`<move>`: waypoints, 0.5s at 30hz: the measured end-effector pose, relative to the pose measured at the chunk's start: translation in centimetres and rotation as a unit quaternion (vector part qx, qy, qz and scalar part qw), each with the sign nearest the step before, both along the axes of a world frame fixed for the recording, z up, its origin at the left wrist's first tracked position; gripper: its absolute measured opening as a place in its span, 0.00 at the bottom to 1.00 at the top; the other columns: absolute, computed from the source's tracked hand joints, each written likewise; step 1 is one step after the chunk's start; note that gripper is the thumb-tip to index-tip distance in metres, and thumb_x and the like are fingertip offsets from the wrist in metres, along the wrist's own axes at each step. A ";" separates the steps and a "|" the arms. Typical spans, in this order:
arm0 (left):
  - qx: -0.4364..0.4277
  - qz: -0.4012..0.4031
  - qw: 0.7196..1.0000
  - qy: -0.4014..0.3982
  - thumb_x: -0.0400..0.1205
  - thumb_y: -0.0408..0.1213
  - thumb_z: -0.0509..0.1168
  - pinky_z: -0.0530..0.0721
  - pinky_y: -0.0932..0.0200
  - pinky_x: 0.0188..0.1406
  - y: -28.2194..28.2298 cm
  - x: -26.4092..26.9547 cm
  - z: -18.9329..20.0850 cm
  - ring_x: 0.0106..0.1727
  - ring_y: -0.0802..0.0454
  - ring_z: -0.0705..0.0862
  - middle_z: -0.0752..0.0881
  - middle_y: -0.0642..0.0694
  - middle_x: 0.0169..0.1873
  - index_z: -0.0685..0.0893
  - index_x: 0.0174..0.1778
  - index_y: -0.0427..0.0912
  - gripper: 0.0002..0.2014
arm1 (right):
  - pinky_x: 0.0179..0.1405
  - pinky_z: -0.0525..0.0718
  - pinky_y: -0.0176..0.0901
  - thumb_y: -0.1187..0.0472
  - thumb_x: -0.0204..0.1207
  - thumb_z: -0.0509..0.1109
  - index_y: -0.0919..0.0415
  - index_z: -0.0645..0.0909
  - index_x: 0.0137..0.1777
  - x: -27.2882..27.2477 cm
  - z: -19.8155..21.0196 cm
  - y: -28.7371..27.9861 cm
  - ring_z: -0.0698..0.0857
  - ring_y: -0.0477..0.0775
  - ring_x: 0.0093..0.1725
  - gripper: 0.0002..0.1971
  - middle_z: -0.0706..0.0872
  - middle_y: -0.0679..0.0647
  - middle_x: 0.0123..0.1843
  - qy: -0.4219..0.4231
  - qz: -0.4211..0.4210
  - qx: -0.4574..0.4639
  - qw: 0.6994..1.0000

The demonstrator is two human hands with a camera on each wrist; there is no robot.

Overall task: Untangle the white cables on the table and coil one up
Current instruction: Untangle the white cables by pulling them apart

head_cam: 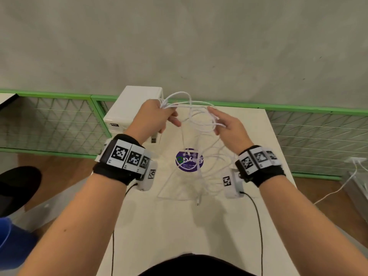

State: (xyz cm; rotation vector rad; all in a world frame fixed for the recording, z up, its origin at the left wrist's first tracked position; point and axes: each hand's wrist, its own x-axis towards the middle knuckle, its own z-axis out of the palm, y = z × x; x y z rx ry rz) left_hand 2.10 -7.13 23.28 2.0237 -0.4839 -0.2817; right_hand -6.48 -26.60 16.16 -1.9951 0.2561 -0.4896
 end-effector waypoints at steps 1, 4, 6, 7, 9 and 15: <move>0.020 0.018 1.000 -0.010 0.84 0.36 0.60 0.68 0.68 0.14 0.8 0.8 0.0 0.14 0.58 0.68 0.88 0.48 0.24 0.84 0.39 0.37 0.11 | 0.30 0.72 0.26 0.75 0.79 0.59 0.53 0.78 0.68 -0.3 0.2 -1.3 0.74 0.34 0.25 0.23 0.78 0.42 0.29 -0.005 -0.006 0.012 1.000; 0.056 0.072 0.995 -0.026 0.81 0.32 0.60 0.68 0.64 0.20 2.7 2.7 -0.2 0.20 0.54 0.70 0.81 0.47 0.23 0.83 0.33 0.42 0.12 | 0.24 0.66 0.31 0.70 0.82 0.58 0.60 0.84 0.56 -1.0 0.2 -4.7 0.69 0.39 0.21 0.13 0.75 0.48 0.24 -0.016 -0.031 0.029 0.999; 0.071 0.100 0.992 -0.034 0.80 0.31 0.60 0.68 0.62 0.24 3.3 3.6 -0.3 0.22 0.52 0.71 0.79 0.47 0.24 0.83 0.33 0.43 0.12 | 0.27 0.68 0.30 0.68 0.83 0.58 0.59 0.84 0.52 -1.2 -0.2 -6.4 0.71 0.38 0.22 0.12 0.75 0.50 0.26 -0.005 -0.073 -0.010 0.997; 0.071 0.115 0.990 -0.034 0.81 0.32 0.60 0.69 0.62 0.24 3.5 3.9 -0.4 0.23 0.52 0.71 0.79 0.47 0.25 0.83 0.32 0.44 0.12 | 0.29 0.69 0.32 0.67 0.83 0.57 0.59 0.84 0.50 -1.4 -0.4 -7.1 0.72 0.38 0.25 0.12 0.76 0.49 0.27 0.000 -0.109 -0.032 0.994; 0.056 0.143 0.988 -0.029 0.82 0.33 0.60 0.67 0.61 0.23 3.9 4.4 -0.5 0.23 0.53 0.70 0.78 0.48 0.24 0.82 0.29 0.46 0.15 | 0.32 0.72 0.38 0.66 0.83 0.56 0.62 0.84 0.51 -2.2 -1.0 -8.7 0.74 0.43 0.30 0.13 0.78 0.48 0.30 0.024 -0.194 -0.061 0.979; 0.067 0.132 0.988 -0.037 0.84 0.35 0.60 0.69 0.62 0.24 2.7 2.9 -0.4 0.25 0.54 0.73 0.79 0.49 0.26 0.82 0.30 0.44 0.16 | 0.69 0.69 0.47 0.62 0.73 0.74 0.55 0.64 0.79 -3.7 -1.6 -7.9 0.72 0.57 0.73 0.35 0.72 0.59 0.75 0.283 -0.071 -0.137 0.947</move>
